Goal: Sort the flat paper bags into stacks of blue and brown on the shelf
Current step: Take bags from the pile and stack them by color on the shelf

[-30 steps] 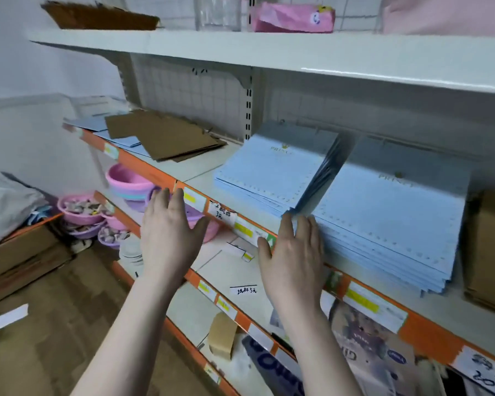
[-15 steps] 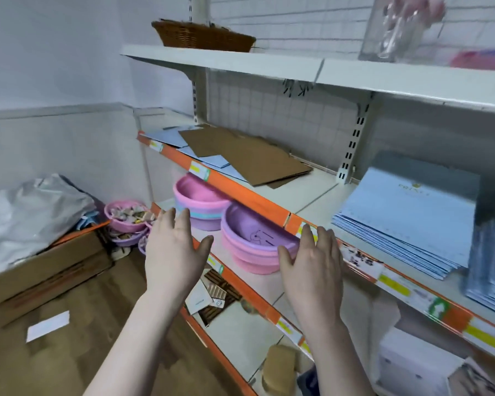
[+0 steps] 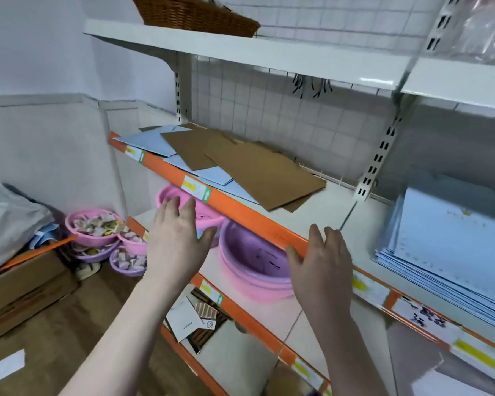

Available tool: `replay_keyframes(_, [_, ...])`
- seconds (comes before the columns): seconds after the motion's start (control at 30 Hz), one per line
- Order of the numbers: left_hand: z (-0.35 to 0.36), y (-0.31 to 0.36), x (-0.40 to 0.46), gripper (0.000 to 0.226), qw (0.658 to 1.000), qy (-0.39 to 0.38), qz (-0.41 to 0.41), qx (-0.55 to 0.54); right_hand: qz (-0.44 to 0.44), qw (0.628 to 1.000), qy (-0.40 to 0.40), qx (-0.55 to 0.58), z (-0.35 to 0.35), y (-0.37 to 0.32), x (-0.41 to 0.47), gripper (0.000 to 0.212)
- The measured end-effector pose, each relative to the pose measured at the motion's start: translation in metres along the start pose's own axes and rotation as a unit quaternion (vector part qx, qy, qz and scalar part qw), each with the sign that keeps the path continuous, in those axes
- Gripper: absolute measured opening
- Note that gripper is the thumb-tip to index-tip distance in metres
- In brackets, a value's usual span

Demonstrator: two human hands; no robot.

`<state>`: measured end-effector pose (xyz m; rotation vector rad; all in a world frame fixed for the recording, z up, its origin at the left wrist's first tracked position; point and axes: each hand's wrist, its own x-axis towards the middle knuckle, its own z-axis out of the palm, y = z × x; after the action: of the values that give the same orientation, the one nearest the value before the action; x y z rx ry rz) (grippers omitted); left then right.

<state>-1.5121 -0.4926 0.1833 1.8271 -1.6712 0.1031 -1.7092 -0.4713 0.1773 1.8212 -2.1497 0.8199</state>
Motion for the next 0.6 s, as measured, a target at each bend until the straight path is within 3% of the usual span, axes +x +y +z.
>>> replay_keyframes(0.17, [0.036,-0.014,0.080,0.055,0.999,-0.001,0.040,-0.001,0.035,0.999,-0.012,0.016,0.049,-0.019,0.064,0.052])
replay_keyframes(0.6, [0.124,-0.024,0.239,0.059,0.988,-0.125,0.088,0.004,0.109,0.985,-0.124,-0.049,0.110,-0.059,0.160,0.060])
